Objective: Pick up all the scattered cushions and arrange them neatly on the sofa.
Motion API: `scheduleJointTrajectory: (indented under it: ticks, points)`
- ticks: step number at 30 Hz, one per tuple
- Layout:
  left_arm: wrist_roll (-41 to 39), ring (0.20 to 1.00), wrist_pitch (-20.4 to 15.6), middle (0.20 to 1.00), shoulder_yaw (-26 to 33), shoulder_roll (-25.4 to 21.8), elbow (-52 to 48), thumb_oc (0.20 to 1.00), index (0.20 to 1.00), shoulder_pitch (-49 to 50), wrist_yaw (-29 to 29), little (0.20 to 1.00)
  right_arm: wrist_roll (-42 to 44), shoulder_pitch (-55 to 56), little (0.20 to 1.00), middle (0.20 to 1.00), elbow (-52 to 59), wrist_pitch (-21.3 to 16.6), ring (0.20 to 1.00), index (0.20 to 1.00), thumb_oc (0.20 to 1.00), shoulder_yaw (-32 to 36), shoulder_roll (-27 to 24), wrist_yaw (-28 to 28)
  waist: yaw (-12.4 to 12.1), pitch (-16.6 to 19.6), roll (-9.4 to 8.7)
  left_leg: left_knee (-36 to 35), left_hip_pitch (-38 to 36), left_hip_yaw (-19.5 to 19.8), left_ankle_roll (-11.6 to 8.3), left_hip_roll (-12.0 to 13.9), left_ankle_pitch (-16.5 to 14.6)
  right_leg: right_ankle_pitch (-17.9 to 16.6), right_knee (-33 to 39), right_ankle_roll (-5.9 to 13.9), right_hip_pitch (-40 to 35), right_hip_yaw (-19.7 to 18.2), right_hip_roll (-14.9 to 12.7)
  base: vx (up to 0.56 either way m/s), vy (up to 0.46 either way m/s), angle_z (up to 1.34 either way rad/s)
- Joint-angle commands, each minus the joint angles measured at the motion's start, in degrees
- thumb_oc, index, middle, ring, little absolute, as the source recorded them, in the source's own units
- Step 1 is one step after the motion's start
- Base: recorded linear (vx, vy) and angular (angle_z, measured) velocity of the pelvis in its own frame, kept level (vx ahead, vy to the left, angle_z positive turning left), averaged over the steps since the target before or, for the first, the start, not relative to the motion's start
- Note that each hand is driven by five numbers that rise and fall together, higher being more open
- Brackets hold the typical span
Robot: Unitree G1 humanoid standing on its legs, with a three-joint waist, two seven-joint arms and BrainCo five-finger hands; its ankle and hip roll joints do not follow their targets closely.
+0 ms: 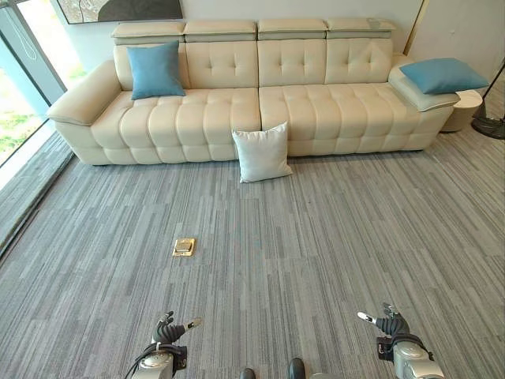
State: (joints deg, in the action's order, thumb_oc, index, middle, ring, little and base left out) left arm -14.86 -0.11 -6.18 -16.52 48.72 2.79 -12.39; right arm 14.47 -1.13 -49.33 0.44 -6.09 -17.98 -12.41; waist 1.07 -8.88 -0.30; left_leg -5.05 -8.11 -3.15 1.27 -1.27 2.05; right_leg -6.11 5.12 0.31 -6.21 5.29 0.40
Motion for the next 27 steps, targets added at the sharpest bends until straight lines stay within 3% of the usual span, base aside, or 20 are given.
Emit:
scheduleJointTrajectory:
  ticks: [1,27]
  points:
    - [-1.40,1.000,-1.52,1.000,-0.09,0.24,-0.90,1.000,1.000,-2.37,-0.15,1.000,-1.52,-1.49,1.000,1.000,0.87,-1.43,1.000,1.000,1.000,0.66,-1.49,-0.96,-0.23,0.77,0.08,0.05,-1.67,-0.45,-2.48,-0.69,-5.58,10.84,-0.12,3.03,-3.66,0.89,-1.06,0.01,0.004,0.11]
    - [-1.81,1.000,-0.33,1.000,-1.21,0.75,1.37,1.000,1.000,-2.05,-0.35,1.000,-0.34,-1.75,1.000,1.000,-3.80,-0.32,1.000,1.000,1.000,-1.10,0.32,-0.89,-0.66,0.83,-0.53,0.05,-2.58,-0.01,-2.25,-0.59,-5.96,11.39,-0.12,2.91,-4.66,0.86,-0.73,0.00,0.001,0.02]
